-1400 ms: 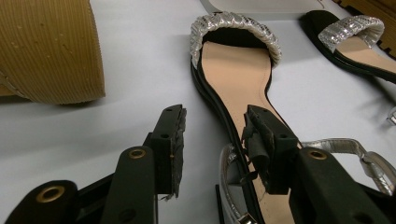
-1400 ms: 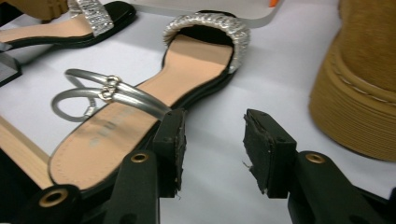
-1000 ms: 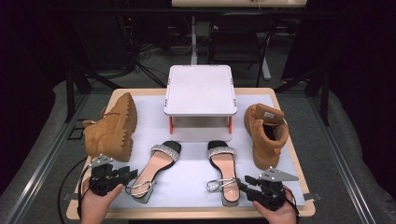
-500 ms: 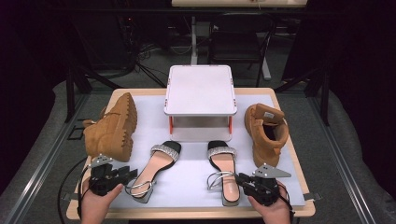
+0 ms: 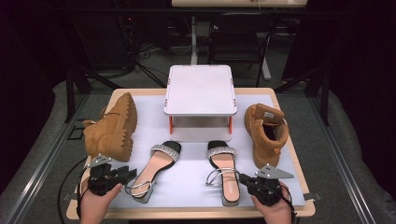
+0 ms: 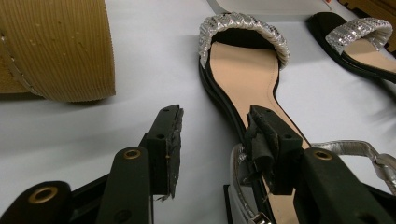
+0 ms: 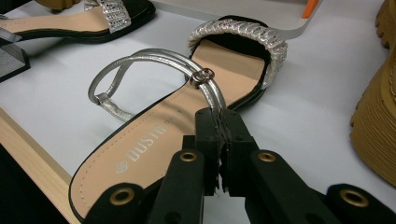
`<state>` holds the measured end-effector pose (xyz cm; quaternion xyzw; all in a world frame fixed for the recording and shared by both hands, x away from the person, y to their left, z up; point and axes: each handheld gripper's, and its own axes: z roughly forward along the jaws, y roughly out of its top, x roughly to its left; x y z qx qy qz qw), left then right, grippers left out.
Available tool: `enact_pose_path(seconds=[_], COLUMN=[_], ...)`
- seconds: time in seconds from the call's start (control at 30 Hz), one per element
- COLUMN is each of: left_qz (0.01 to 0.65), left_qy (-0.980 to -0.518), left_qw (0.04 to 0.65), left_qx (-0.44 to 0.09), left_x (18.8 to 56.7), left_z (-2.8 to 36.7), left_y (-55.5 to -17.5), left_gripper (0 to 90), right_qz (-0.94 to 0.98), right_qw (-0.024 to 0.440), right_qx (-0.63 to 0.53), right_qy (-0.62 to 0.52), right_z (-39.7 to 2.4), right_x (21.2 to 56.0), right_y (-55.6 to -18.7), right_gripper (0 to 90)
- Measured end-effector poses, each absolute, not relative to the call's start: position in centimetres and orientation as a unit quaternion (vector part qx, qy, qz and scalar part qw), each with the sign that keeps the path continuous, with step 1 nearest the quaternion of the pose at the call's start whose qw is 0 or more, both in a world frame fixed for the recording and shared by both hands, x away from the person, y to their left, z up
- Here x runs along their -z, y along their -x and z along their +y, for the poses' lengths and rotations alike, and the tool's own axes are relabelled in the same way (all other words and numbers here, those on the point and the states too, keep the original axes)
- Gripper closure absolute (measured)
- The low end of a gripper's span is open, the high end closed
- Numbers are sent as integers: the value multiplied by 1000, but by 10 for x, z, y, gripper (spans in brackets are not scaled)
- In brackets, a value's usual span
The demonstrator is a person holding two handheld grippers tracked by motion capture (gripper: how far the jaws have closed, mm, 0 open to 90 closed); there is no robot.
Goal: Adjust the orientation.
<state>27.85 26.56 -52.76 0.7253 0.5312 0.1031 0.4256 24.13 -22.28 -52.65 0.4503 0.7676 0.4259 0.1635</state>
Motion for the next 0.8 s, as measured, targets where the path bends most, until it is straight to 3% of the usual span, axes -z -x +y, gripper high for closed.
enact_pose_path(seconds=[0.2, 0.43, 0.53, 0.57, 0.8], left_qz=[531, 531, 531, 531, 532], left_qy=[-727, -727, -727, -728, -725], left_qw=[424, 423, 423, 423, 426], left_qx=[-102, -102, -101, -101, -103], left_x=[528, 528, 529, 529, 528], left_z=[265, 265, 264, 264, 266], left_y=[-279, -279, -279, -279, -279], left_gripper=[545, 543, 543, 542, 541], right_qz=[766, 770, 769, 770, 775], right_qw=[161, 152, 155, 166, 169], right_qx=[-427, -423, -423, -418, -415], right_qy=[-453, -453, -452, -452, -446], right_z=[-223, -218, -217, -217, -218], right_x=[527, 531, 532, 531, 531], right_y=[-242, -245, -246, -245, -243], right_gripper=[869, 778, 796, 855, 871])
